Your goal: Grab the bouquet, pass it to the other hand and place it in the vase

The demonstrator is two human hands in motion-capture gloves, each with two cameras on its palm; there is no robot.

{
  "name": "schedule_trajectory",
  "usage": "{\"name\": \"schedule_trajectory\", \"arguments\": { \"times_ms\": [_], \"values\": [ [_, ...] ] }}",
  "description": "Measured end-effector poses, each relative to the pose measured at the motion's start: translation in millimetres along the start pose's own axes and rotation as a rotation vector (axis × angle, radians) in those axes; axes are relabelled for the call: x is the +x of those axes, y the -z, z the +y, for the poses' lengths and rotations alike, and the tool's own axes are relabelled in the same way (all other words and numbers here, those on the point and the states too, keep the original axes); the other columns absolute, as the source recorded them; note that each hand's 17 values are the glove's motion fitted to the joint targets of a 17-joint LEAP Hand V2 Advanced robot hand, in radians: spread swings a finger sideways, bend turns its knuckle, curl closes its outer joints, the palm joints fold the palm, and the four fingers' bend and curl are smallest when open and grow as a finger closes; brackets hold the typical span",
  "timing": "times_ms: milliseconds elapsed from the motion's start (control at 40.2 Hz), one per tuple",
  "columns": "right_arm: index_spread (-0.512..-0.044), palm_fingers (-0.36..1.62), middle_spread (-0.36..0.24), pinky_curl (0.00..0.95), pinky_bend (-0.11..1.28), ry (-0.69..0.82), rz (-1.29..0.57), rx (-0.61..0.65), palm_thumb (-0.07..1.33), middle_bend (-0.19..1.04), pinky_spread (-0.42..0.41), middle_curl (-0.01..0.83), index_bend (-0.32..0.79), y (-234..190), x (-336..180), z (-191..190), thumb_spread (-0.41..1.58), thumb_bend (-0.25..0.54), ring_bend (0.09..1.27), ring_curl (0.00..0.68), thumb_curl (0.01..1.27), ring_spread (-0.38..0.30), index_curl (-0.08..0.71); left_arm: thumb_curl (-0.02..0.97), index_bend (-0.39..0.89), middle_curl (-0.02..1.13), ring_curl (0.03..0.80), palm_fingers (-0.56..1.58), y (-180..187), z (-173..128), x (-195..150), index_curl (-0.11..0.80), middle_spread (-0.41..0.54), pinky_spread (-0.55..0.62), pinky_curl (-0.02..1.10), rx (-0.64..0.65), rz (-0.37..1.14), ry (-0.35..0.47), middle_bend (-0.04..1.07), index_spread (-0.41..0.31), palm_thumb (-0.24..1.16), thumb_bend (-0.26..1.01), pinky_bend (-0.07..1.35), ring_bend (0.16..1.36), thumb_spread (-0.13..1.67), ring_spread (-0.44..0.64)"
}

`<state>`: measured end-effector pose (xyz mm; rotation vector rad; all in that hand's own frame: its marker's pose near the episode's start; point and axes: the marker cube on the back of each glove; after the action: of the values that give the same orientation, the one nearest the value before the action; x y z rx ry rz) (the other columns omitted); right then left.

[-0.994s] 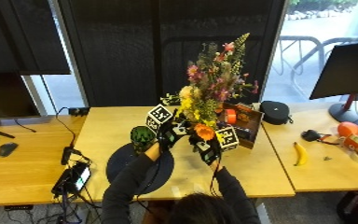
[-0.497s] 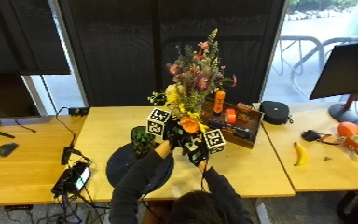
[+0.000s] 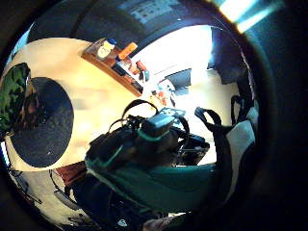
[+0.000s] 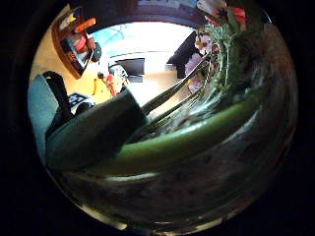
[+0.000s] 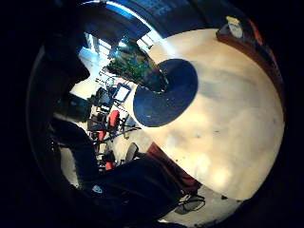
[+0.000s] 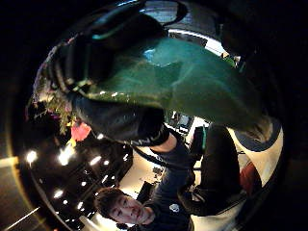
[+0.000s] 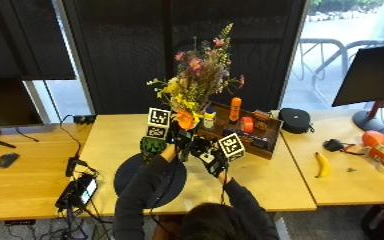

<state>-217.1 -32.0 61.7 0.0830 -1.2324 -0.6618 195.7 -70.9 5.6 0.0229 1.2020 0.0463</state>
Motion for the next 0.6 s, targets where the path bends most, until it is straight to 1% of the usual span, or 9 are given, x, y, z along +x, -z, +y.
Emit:
{"name": "schedule_trajectory", "arguments": {
  "times_ms": [75,224,273,298,348,497,596],
  "values": [
    [-0.302,0.85,-0.214,0.459,0.63,-0.006,0.047,0.021,0.84,0.35,-0.227,0.529,-0.01,15.2,-7.2,3.4,0.67,-0.043,0.63,0.481,0.69,-0.25,0.405,0.556,0.52,0.59,0.477,1.46,14.7,-1.8,13.1,0.54,-0.302,-0.34,0.5,0.05,-0.025,-0.027,0.75,-0.316,0.84,-0.03,0.57,0.83,0.63,-0.33],
    [-0.308,0.81,-0.208,0.428,0.62,-0.046,0.104,0.084,0.79,0.3,-0.177,0.493,0.01,45.4,-10.7,6.0,0.86,-0.029,0.6,0.441,0.65,-0.237,0.316,0.592,0.55,0.61,0.496,1.41,47.8,-4.7,43.1,0.568,-0.324,-0.38,0.52,0.178,-0.071,-0.057,0.79,-0.339,0.85,-0.03,0.61,0.86,0.56,-0.35],
    [-0.308,0.74,-0.217,0.428,0.62,-0.053,0.114,0.106,0.77,0.27,-0.15,0.48,0.04,51.8,-12.9,7.1,0.9,-0.03,0.58,0.435,0.64,-0.232,0.305,0.603,0.56,0.61,0.501,1.4,56.0,-6.3,50.8,0.575,-0.329,-0.38,0.52,0.212,-0.063,-0.059,0.8,-0.344,0.85,-0.03,0.62,0.87,0.55,-0.35],
    [-0.31,0.68,-0.219,0.425,0.61,-0.052,0.117,0.115,0.76,0.27,-0.124,0.478,0.06,54.9,-13.5,7.4,0.93,-0.029,0.56,0.43,0.64,-0.219,0.304,0.607,0.56,0.61,0.503,1.4,60.5,-7.4,54.6,0.578,-0.331,-0.38,0.52,0.231,-0.057,-0.058,0.8,-0.347,0.85,-0.03,0.62,0.87,0.54,-0.35],
    [-0.31,0.59,-0.201,0.428,0.6,-0.053,0.116,0.13,0.75,0.24,-0.082,0.469,0.08,61.3,-13.5,7.9,0.96,-0.027,0.53,0.427,0.63,-0.201,0.303,0.617,0.57,0.62,0.506,1.39,71.3,-9.8,62.3,0.585,-0.334,-0.39,0.53,0.276,-0.051,-0.052,0.81,-0.35,0.85,-0.03,0.63,0.88,0.52,-0.35],
    [-0.319,0.49,-0.199,0.401,0.58,-0.081,0.134,0.159,0.72,0.18,0.009,0.434,0.12,76.4,-12.9,11.8,1.04,-0.022,0.45,0.386,0.6,-0.163,0.286,0.642,0.58,0.62,0.513,1.37,110.4,-23.5,77.9,0.601,-0.341,-0.4,0.53,0.408,-0.037,-0.055,0.82,-0.358,0.85,-0.03,0.64,0.89,0.49,-0.36],
    [-0.32,0.46,-0.208,0.387,0.57,-0.089,0.136,0.17,0.71,0.17,0.053,0.413,0.12,79.9,-11.3,12.3,1.07,-0.022,0.43,0.369,0.59,-0.144,0.279,0.656,0.59,0.62,0.514,1.36,128.1,-28.2,81.3,0.609,-0.343,-0.4,0.53,0.477,-0.05,-0.053,0.83,-0.36,0.85,-0.03,0.65,0.89,0.48,-0.36]
  ]
}}
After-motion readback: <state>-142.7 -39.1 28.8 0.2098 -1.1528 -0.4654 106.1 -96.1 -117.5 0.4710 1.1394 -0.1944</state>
